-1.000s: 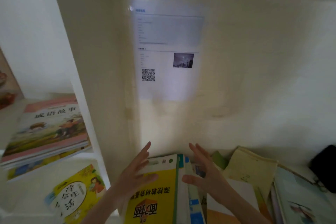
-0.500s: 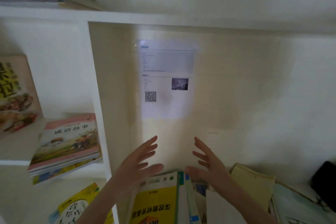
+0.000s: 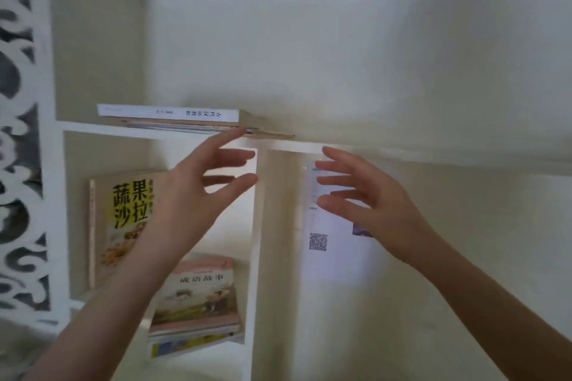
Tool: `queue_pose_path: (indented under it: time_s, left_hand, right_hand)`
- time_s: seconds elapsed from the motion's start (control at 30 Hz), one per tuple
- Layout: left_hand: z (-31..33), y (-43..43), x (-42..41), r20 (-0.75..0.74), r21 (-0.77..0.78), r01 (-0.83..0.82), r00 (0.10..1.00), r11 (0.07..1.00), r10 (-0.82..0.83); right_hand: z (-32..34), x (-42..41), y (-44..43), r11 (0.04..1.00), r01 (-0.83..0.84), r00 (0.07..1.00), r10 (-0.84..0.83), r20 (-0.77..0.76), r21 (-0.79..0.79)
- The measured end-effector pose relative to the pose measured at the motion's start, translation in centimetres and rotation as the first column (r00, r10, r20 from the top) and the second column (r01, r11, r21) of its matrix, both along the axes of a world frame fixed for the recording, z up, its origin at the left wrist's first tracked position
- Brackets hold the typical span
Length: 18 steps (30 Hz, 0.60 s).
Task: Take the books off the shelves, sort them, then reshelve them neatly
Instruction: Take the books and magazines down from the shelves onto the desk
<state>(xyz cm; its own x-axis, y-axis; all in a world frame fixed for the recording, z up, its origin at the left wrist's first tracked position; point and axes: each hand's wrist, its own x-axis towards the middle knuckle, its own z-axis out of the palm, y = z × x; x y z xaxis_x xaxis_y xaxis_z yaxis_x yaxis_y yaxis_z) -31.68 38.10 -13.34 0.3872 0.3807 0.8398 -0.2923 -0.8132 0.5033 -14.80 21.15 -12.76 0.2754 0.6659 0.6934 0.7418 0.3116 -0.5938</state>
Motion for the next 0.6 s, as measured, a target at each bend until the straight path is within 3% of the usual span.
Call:
queue_pose_path:
  time_s: [0.07,0.13,0.33,0.5,0.6]
  left_hand:
    - [2.1,2.4,-0.1,0.014,0.186,-0.232,0.972,0.955,0.233]
    - [4.1,5.2,0.4,-0.018,0.286,-0.345,0.931,0.894,0.365]
    - [7.8,10.8,3.0,-0.324,0.359,-0.218,0.883,0.908,0.340]
    - [8.8,11.8,3.7,-0.279,0.527,-0.269,0.841,0.806,0.463]
    - [7.9,12.2,3.8,-0.112,0.636,-0.312,0.867,0.706,0.485]
  right_hand:
    - [1.7,-0.9,1.8,0.999,-0.033,0.999,0.032,0.016,0.025]
    - [2.6,-1.5,3.3,0.998,-0.039,0.999,0.037,0.032,0.041]
    - [2.7,-1.7,5.6,0.995,-0.074,0.997,0.076,-0.023,0.071]
    - [1.7,-0.6,5.1,0.994,-0.070,0.997,0.073,-0.037,0.081]
    - [1.2,0.2,4.7,0.995,-0.052,0.996,0.057,-0.062,0.090]
